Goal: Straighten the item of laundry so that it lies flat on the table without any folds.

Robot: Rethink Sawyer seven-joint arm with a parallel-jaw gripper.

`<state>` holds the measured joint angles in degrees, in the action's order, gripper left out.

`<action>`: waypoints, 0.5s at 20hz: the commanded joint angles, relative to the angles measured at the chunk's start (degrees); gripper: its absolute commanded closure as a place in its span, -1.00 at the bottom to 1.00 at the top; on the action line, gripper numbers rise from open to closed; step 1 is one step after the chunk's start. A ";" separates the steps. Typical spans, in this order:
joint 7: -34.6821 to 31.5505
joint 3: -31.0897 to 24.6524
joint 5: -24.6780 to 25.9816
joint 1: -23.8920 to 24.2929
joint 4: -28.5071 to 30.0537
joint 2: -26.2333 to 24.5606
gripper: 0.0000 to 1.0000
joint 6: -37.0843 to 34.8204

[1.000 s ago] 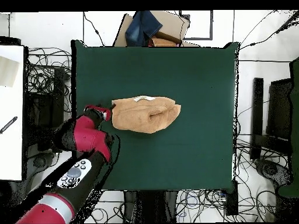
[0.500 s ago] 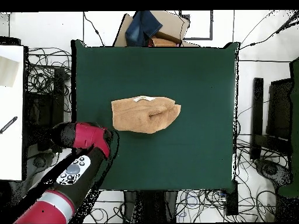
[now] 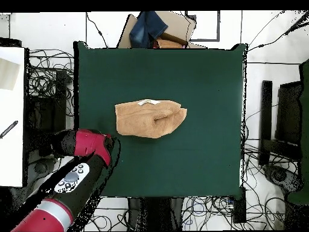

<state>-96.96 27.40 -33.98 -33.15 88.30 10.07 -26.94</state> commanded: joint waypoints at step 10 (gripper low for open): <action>-16.77 -0.80 -1.30 0.37 -1.65 0.52 -1.00 2.28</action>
<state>-96.96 29.33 -33.99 -33.41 87.60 10.28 -26.92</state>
